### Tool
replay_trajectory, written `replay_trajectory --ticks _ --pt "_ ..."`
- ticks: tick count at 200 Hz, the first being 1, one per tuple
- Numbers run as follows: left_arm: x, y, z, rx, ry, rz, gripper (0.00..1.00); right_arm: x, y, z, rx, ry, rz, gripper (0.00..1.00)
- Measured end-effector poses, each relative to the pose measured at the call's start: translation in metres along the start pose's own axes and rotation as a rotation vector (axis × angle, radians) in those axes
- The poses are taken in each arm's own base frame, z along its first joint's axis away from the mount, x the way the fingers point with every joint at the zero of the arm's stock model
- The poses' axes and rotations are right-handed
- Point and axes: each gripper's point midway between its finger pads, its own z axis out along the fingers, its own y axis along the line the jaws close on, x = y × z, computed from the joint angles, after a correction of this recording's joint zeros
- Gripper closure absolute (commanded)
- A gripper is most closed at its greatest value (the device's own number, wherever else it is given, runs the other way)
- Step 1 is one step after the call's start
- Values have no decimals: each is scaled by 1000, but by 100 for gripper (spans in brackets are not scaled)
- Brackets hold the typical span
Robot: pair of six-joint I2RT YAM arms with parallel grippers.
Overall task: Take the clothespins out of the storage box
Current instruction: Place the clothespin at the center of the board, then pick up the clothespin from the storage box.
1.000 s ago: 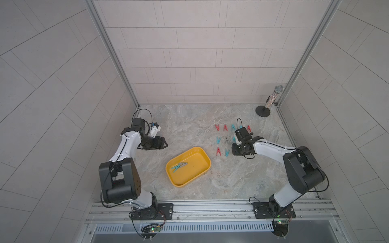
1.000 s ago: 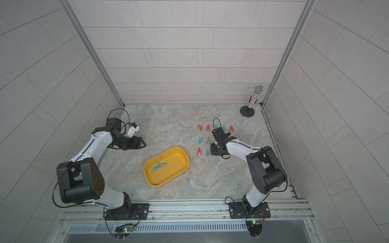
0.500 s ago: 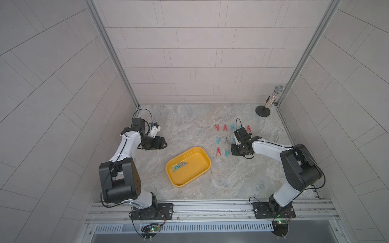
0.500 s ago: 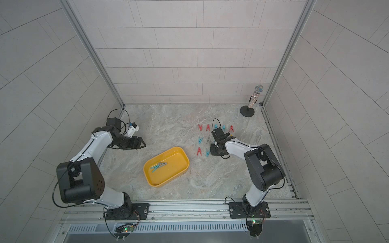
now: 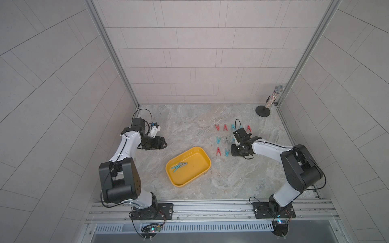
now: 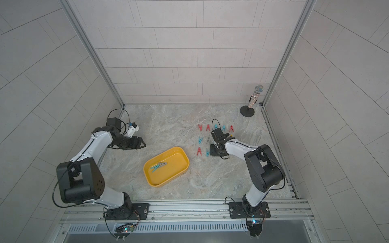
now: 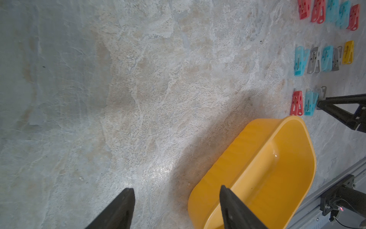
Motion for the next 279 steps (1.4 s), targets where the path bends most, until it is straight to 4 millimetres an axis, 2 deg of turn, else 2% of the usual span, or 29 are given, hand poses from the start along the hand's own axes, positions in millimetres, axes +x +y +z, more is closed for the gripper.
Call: replay_trajectory --ticks 47,81,113,140,179,206,231,279 --pt "0 2 0 -9 2 -1 25 -15 11 -39 -43 -84 -22 65" --pt "0 9 -1 -42 0 -18 24 -32 32 -78 -121 -189 -86 63" --pt "0 30 -8 -96 -19 -81 24 -34 73 -100 -237 -240 -216 62" --pt "-1 49 -16 -134 -49 -141 24 -24 123 -108 -334 -238 -383 62" --pt "0 55 -21 -127 -67 -170 24 1 201 -108 -438 -204 -654 62" --pt "-2 49 -20 -95 -74 -169 24 21 241 -99 -482 -161 -810 62" --pt "-3 45 -20 -70 -79 -162 24 38 263 -87 -501 -111 -905 61" --pt "-4 40 -20 -44 -84 -153 25 55 284 -65 -501 -37 -1011 61"
